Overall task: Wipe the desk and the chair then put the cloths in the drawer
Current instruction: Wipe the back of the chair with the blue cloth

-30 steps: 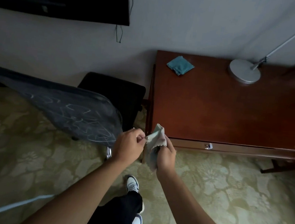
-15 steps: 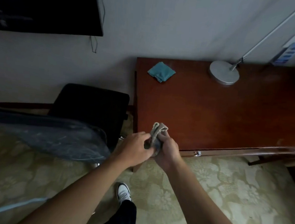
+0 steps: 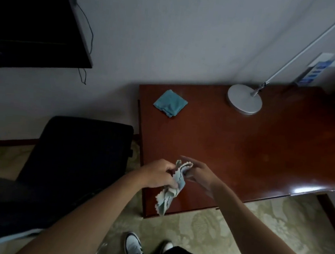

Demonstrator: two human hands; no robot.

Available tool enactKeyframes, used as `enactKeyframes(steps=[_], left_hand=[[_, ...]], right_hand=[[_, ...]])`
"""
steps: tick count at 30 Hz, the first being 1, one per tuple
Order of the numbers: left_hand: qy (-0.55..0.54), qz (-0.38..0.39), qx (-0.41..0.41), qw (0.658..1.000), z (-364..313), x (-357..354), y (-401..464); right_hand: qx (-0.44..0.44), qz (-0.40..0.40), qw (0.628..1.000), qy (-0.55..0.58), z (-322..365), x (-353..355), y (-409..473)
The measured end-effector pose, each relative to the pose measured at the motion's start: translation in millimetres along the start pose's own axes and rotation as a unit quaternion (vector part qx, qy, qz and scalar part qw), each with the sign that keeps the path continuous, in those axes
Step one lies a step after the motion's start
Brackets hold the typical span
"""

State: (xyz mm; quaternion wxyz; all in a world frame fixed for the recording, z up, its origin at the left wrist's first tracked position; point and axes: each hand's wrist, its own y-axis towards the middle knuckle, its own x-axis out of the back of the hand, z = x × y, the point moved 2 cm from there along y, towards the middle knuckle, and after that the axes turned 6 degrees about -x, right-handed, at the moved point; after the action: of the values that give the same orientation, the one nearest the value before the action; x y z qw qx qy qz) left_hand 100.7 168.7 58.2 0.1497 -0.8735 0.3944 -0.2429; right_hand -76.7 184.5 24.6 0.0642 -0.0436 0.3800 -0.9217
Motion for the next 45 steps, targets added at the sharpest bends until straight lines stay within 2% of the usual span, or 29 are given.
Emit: enactKeyframes(steps=[3, 5, 9, 12, 14, 17, 21, 25, 27, 30, 32, 35, 40, 43, 45], left_hand=[[-0.159, -0.013, 0.049, 0.986, -2.4, 12.4, 11.1], [-0.237, -0.04, 0.074, 0.968, 3.0, 17.7, 19.6], [-0.354, -0.099, 0.137, 0.92, 25.9, 20.2, 42.3], [-0.365, -0.113, 0.181, 0.906, 37.8, 16.2, 59.2], [-0.356, -0.142, 0.2, 0.902, 44.3, 15.6, 71.9], [-0.283, -0.204, 0.237, 0.907, 55.1, 23.7, 99.5], [-0.25, -0.252, 0.287, 0.889, 67.2, 28.2, 124.6], [-0.206, -0.277, 0.305, 0.887, 74.5, 32.1, 138.9], [-0.169, -0.285, 0.315, 0.889, 75.1, 38.3, 145.9], [-0.086, -0.295, 0.322, 0.896, 70.4, 58.6, 151.2], [-0.042, -0.333, 0.306, 0.891, 64.8, 75.0, 151.7], [0.004, -0.384, 0.265, 0.884, 59.1, 92.6, 150.6], [-0.038, -0.391, 0.231, 0.89, 54.5, 94.6, 139.2], [-0.055, -0.417, 0.227, 0.878, 50.7, 91.6, 122.8], [-0.062, -0.435, 0.223, 0.87, 46.4, 89.8, 112.9]], right_hand=[[0.003, 0.08, 0.996, 0.041, 5.1, 8.5, 11.5], [-0.016, 0.088, 0.994, 0.067, 4.2, 14.2, 22.2], [-0.063, 0.042, 0.993, 0.094, 1.0, 27.4, 54.1], [-0.088, 0.015, 0.989, 0.115, 0.4, 38.0, 81.8], [-0.082, 0.011, 0.994, 0.074, 3.0, 43.6, 93.4], [-0.073, 0.006, 0.997, -0.027, 19.5, 55.4, 116.4], [-0.071, 0.016, 0.975, -0.211, 43.1, 66.0, 156.1], [0.004, -0.114, 0.927, -0.359, 84.9, 71.6, 192.6], [0.056, -0.183, 0.898, -0.397, 113.5, 67.9, 215.6], [0.102, -0.234, 0.857, -0.447, 151.8, 54.8, 248.9], [0.101, -0.259, 0.838, -0.47, 165.5, 47.6, 267.3], [0.067, -0.256, 0.85, -0.456, 176.2, 44.3, 288.7], [-0.048, -0.239, 0.898, -0.367, 176.9, 62.1, 307.2], [-0.017, -0.203, 0.941, -0.271, 176.0, 58.3, 302.2], [0.024, -0.163, 0.975, -0.152, 174.4, 43.8, 283.9]])
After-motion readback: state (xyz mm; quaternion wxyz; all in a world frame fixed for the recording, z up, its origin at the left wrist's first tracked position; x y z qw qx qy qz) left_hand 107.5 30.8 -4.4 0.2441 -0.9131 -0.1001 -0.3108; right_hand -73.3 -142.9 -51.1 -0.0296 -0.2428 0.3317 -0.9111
